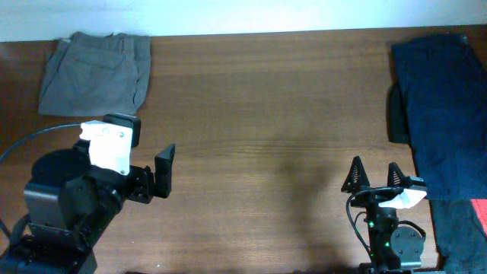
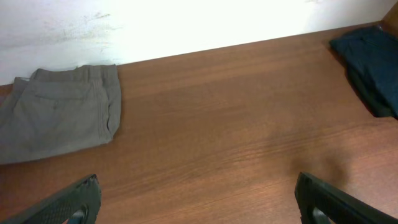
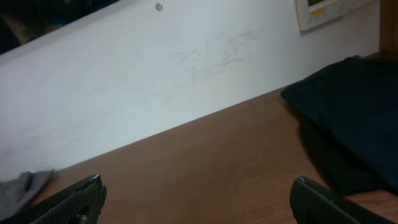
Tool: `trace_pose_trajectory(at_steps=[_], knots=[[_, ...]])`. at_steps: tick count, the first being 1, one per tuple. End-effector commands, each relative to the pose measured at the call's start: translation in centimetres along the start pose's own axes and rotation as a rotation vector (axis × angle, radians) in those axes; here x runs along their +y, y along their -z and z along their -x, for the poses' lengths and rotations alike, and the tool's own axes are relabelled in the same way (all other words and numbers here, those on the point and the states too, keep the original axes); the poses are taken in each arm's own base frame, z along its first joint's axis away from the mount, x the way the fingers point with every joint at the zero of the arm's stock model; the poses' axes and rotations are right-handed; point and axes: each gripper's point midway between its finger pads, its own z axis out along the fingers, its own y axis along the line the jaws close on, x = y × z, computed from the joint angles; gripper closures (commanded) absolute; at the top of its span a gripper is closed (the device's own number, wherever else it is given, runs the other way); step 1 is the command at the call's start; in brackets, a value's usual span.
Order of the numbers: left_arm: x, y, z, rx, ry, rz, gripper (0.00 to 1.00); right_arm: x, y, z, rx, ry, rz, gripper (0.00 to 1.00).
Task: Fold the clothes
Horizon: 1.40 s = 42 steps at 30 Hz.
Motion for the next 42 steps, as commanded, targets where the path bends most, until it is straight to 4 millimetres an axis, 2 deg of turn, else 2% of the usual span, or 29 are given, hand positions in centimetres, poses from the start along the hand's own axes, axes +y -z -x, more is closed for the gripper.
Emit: trace_pose_trajectory(at_steps=[1,4,42], knots=[[0.1,0.0,0.0,0.0,0.008,0.007,0.01,0.2,0.0,-0.8,0.026,0.04,0.012,0.01],[0.1,0.0,0.0,0.0,0.008,0.007,0.01,-0.6,0.2,-2.7,0.104,0.051,-0.017,0.01],[0.0,0.0,-0.1,0.005,0.008,0.002,0.01,-0.6,0.2,-2.7,0.106,0.055,-0.017,0.01]])
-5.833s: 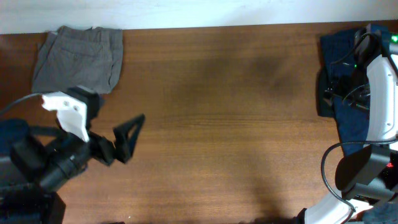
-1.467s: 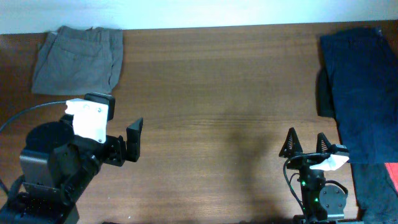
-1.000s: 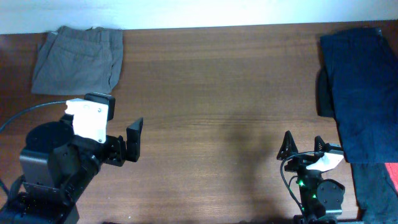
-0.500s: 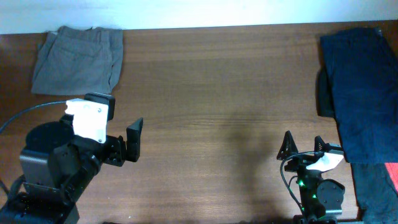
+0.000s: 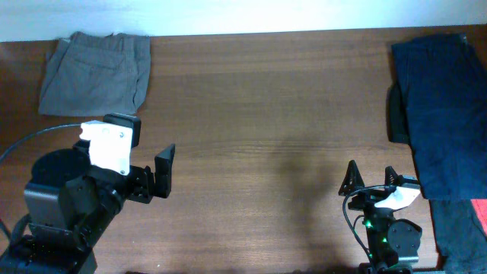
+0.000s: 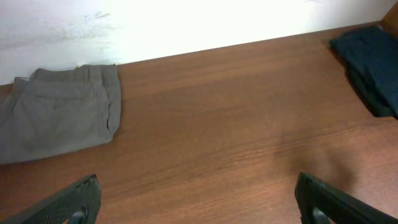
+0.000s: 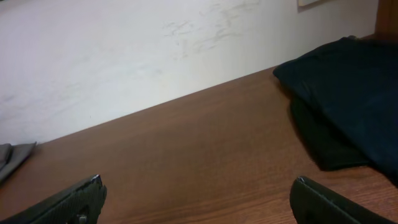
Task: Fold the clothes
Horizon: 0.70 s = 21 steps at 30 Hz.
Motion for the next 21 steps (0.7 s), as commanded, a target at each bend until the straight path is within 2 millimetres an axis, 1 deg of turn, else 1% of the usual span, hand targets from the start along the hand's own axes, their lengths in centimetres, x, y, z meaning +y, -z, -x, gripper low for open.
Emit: trace_pose_trajectory(at_steps=[1,4,5,7,11,15,18,21], knots=[[0.0,-0.1,-0.2,0.007,0.009,0.0,0.01,0.2,0.0,-0.3,0.009,0.006,0.012,0.01],[-1.3,-0.3,-0.8,0.037,0.012,-0.073,0.01,0.2,0.0,-0.3,0.009,0.006,0.012,0.01],[-1.4,-0.5,-1.0,0.048,0.014,-0.08,0.01,0.2,0.0,-0.3,0.009,0.006,0.012,0.01],[-1.3,-1.1,-1.7,0.07,0.015,-0.077,0.01,0.2,0.0,-0.3,0.009,0.006,0.012,0.01],[0.1,-2.2,-3.9,0.07,0.031,-0.019,0.01,0.2,0.0,-0.3,0.009,0.006,0.012,0.01],[1.1,-3.9,-5.9,-0.024,0.04,0.01,0.01,0.2,0.0,-0.3,0.009,0.006,0.012,0.01],[1.6,-5.3,-7.5,-0.135,0.034,0.022,0.01,0.2,0.0,-0.3,0.009,0.006,0.012,0.01],[2.2,-6.3,-8.5,-0.257,0.026,0.039,0.01,0.2,0.0,-0.3,0.009,0.006,0.012,0.01]])
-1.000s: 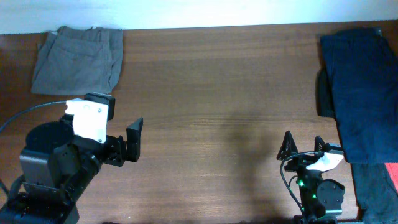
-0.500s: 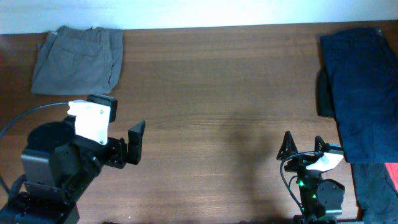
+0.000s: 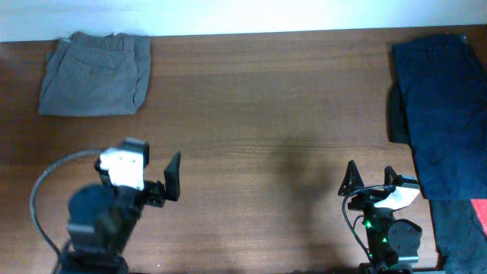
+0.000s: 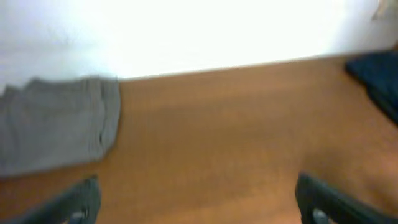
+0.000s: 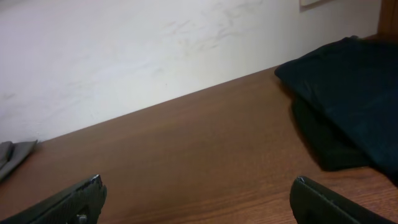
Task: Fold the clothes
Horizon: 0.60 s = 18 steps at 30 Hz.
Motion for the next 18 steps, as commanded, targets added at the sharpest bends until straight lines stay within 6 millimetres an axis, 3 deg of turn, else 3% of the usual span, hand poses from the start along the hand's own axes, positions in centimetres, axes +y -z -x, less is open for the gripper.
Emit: trace_pose_trajectory(at_steps=[1,11,18], knots=[[0.7,-0.4,-2.3,-0.086,0.009,0.02,0.01,0.1,0.0,-0.3,0.006,0.002,0.006,0.01],[3.2,-1.0,-7.5,-0.293,-0.005,0.116,0.01,0.1,0.0,-0.3,0.006,0.002,0.007,0.01],[3.7,-0.6,-8.9,-0.356,-0.014,0.133,0.01,0.1,0.0,-0.3,0.006,0.002,0.006,0.01]])
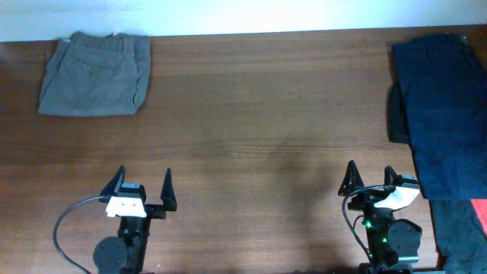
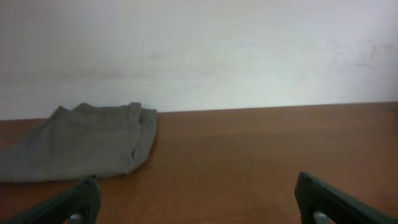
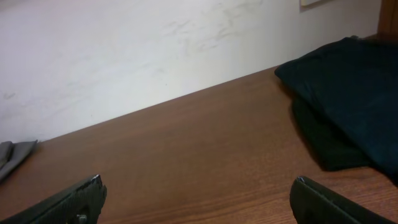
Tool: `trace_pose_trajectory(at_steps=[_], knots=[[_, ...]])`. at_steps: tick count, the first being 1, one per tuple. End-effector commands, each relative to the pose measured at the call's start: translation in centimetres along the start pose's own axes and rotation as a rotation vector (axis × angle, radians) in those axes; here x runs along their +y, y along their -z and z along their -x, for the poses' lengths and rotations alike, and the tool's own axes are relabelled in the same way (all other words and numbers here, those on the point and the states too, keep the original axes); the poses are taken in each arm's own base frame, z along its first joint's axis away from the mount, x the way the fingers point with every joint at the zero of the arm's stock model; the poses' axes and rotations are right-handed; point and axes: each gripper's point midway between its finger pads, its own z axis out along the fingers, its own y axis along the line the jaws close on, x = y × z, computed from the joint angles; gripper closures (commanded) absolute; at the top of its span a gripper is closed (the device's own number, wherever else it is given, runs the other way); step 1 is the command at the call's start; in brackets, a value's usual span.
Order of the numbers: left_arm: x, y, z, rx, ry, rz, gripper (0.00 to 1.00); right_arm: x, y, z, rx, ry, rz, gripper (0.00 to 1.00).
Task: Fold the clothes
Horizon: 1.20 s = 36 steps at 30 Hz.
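Note:
Folded grey trousers (image 1: pixel 95 73) lie at the table's far left corner, also in the left wrist view (image 2: pixel 78 148). A pile of dark navy clothes (image 1: pixel 440 106) covers the right side, seen in the right wrist view (image 3: pixel 345 99). My left gripper (image 1: pixel 141 186) sits low at the front left, open and empty, far from the grey trousers. My right gripper (image 1: pixel 369 177) is at the front right, open and empty, just left of the navy pile.
The brown wooden table (image 1: pixel 266 114) runs between the two garments. A white wall (image 3: pixel 155 56) backs the far edge. A red item (image 1: pixel 479 213) and dark cloth lie at the front right corner.
My left arm has drawn back toward the front edge and dropped low, its wrist view now level with the table. The right arm and both garments have not moved.
At first my left arm stood raised over the front left, gripper open, and the right gripper was open at the front right. The right one then shifted slightly left. The left arm moved right, then folded down to the front edge.

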Motion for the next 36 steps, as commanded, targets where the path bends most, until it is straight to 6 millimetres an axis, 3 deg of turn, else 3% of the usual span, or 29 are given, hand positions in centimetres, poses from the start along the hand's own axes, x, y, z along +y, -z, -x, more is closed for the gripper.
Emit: trace_pose_trajectory(at_steps=[1,19,23,36], knots=[[0.1,0.2,-0.2,-0.03,-0.002,-0.004,0.01,0.1,0.0,-0.3,0.006,0.0,0.006,0.01],[2.9,0.5,-1.7,0.003,-0.006,0.109,0.01,0.1,0.0,-0.3,0.006,0.001,0.006,0.01],[2.9,0.5,-3.6,0.08,0.009,0.112,0.01,0.1,0.0,-0.3,0.005,0.0,0.006,0.01],[2.8,0.5,-3.4,0.072,0.008,0.104,0.01,0.1,0.0,-0.3,0.006,0.0,0.006,0.01]])
